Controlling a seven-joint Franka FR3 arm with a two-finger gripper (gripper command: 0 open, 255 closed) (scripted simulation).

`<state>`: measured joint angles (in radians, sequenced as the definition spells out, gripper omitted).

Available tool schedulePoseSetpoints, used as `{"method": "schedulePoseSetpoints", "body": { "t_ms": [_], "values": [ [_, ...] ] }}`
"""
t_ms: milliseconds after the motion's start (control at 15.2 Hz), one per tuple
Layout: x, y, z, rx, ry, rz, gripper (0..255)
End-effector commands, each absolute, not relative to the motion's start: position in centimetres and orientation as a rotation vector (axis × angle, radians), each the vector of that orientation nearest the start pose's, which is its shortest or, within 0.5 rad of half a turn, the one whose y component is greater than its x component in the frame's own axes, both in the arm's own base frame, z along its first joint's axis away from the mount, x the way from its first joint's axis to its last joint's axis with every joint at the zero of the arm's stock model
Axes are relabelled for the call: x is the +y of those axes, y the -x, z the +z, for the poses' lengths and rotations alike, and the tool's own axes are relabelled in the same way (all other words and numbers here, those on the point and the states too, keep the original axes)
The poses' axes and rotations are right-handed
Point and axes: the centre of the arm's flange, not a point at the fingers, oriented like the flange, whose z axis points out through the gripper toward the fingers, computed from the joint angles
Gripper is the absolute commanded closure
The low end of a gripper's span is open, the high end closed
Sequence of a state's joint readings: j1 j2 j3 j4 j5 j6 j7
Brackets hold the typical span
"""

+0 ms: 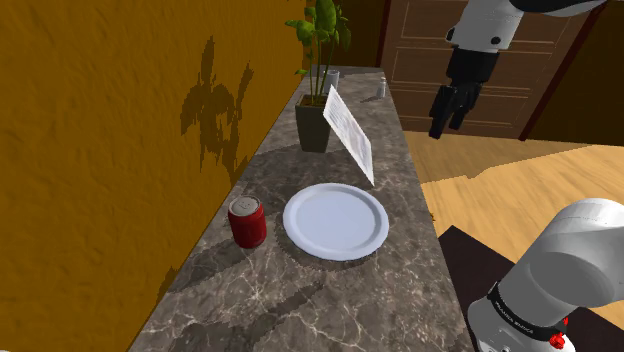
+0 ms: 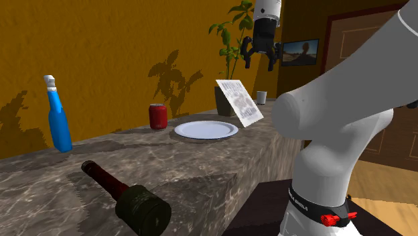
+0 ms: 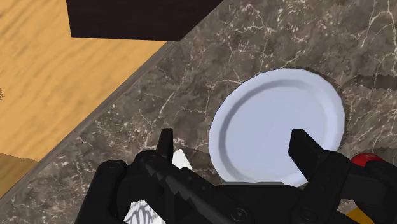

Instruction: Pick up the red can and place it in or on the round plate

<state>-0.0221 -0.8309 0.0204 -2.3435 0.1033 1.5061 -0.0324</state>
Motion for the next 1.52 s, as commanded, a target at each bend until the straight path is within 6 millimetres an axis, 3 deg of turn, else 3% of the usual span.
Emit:
{"method": "schedulePoseSetpoints", "body": {
  "t_ms": [0,1452],
  "values": [
    [1.3,-28.8,60.4,-0.046,3.053,0.007,0],
    [26.1,-42.9,52.5,-0.139,3.108,-0.028,0]
  ]
}}
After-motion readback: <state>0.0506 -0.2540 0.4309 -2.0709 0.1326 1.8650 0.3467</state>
